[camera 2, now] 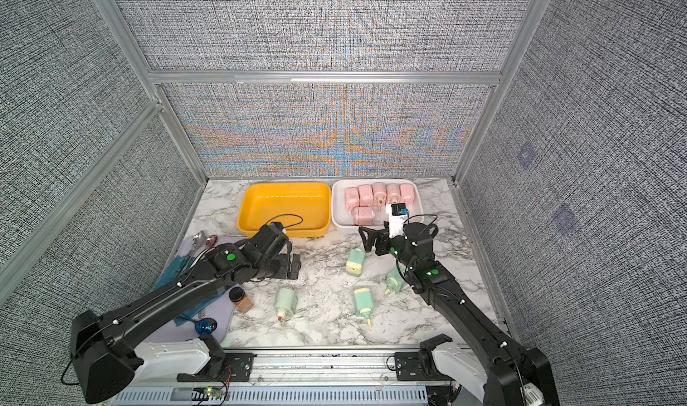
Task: Place the pencil sharpeners by color into the storage box
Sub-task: Pick up the pencil sharpener from the center of the board.
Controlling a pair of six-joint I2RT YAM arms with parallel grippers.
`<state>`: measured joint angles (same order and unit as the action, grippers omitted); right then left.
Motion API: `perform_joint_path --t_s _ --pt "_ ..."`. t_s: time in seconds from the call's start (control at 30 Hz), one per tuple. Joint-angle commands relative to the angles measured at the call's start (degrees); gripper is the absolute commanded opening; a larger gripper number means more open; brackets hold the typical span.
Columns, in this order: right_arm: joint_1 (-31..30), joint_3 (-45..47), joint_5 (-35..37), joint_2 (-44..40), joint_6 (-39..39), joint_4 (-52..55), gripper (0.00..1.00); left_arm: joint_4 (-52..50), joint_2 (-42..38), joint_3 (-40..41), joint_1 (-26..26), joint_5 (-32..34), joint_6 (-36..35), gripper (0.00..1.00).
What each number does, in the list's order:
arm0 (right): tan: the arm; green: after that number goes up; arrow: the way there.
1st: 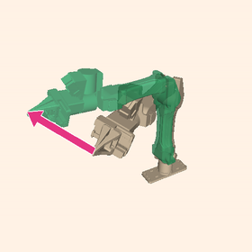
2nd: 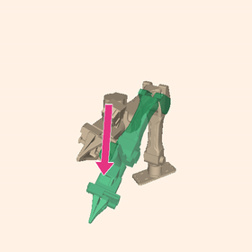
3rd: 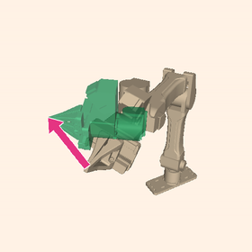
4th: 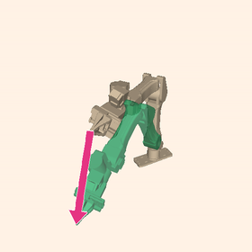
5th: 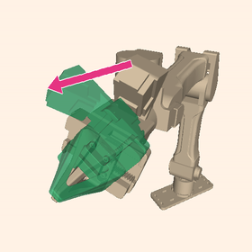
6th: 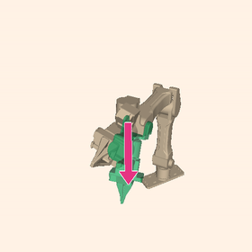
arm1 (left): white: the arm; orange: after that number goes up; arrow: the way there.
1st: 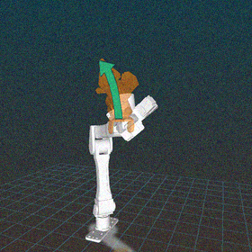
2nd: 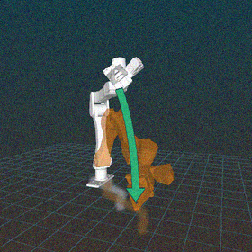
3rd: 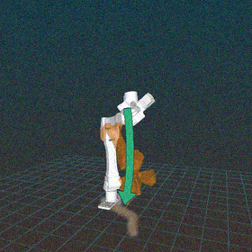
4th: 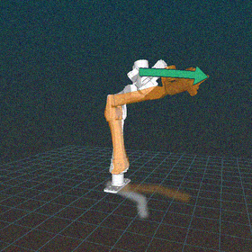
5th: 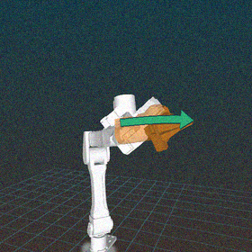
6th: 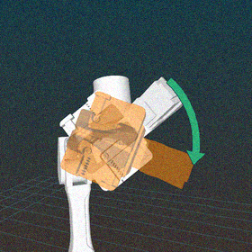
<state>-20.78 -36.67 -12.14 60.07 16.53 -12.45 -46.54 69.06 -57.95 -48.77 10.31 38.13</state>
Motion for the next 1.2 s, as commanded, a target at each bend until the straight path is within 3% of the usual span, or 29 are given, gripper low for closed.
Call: perform_joint_path --t_s 0.0,0.17,0.3,0.43,0.6,0.87,1.17 --pt "-1.36 -1.2 3.1 1.63 -0.48 -3.42 0.99 -1.97 -2.62 2.94 -3.3 3.89 5.72 0.99" --pt "-1.76 -2.51 5.62 3.67 0.15 -3.23 0.99 0.54 -4.53 7.7 -8.61 4.67 8.98 0.99" --pt "-1.81 -3.12 8.44 4.34 0.44 -2.5 0.99 6.79 -2.32 11.27 -10.29 -1.07 9.24 0.99" --pt "-1.81 -3.2 8.88 4.09 0.0 -2.28 0.99 2.9 -0.09 10.5 -12.54 4.44 9.71 0.99" --pt "-1.81 -3.03 9.92 3.56 -0.54 -1.57 0.99 4.35 -0.84 14.83 -13.01 4.29 11.83 0.98" --pt "-1.81 -4.11 9.64 4.47 -0.98 -0.76 0.99 5.52 -1.63 17.52 -14.14 5.36 9.11 0.94" --pt "-1.84 -4.03 9.77 4.46 -0.8 -0.78 0.99 9.39 -1.38 18.04 -14.68 10.76 7.14 0.94"
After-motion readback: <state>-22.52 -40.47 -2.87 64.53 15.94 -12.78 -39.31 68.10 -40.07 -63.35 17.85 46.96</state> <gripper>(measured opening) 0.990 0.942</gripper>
